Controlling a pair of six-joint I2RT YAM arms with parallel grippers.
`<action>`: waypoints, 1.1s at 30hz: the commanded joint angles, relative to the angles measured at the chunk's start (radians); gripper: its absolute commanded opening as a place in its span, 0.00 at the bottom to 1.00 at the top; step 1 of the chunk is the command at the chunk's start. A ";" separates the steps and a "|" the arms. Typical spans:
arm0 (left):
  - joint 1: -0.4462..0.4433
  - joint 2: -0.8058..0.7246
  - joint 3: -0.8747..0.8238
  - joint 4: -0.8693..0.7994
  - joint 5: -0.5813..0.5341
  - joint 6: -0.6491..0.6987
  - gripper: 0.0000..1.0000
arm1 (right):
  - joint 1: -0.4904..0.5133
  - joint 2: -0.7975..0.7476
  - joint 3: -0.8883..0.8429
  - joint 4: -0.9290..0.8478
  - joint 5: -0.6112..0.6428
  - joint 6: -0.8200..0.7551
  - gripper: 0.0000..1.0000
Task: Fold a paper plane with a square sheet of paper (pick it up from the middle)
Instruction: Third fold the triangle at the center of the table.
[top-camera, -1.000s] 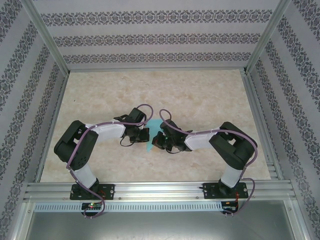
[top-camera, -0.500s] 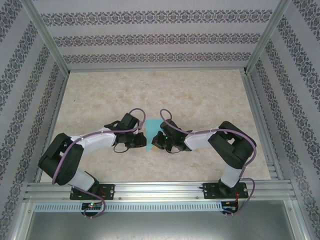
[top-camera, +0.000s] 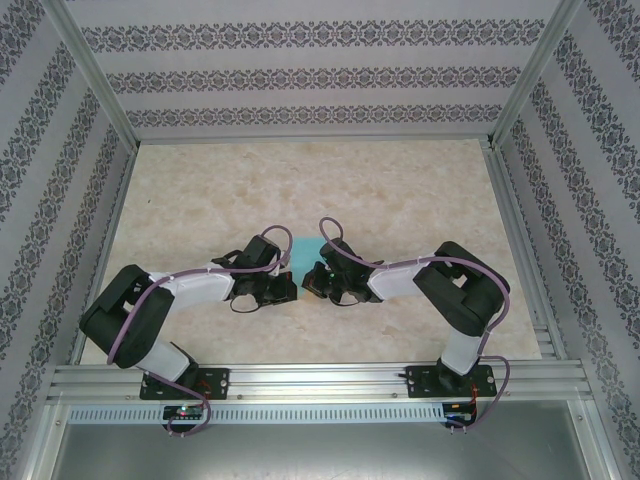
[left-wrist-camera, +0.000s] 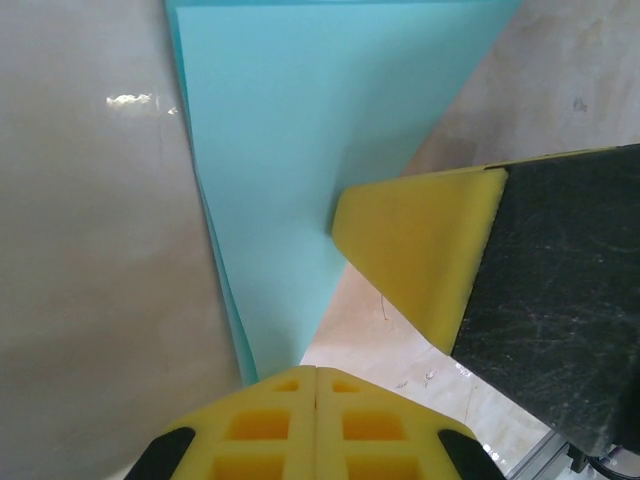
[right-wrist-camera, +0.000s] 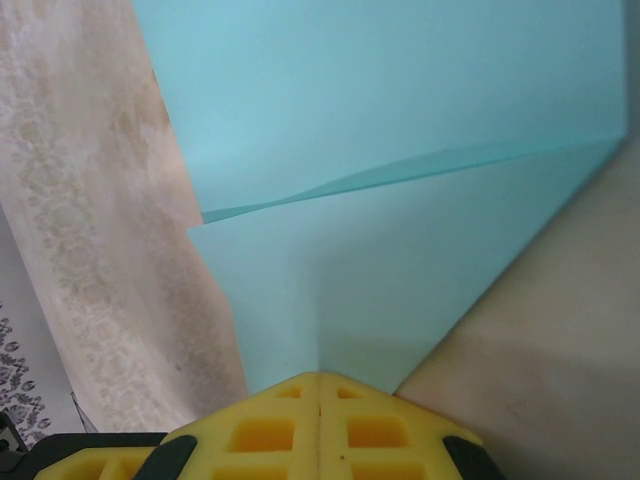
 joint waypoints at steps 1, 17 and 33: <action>-0.012 0.012 0.021 0.009 -0.029 0.003 0.00 | 0.000 0.029 0.001 -0.009 -0.002 0.005 0.00; -0.012 0.063 0.006 -0.067 -0.143 0.024 0.00 | 0.036 0.025 0.076 -0.061 -0.057 -0.113 0.00; -0.012 0.077 -0.030 -0.173 -0.174 0.018 0.00 | -0.178 0.056 0.067 -0.185 0.032 -0.238 0.00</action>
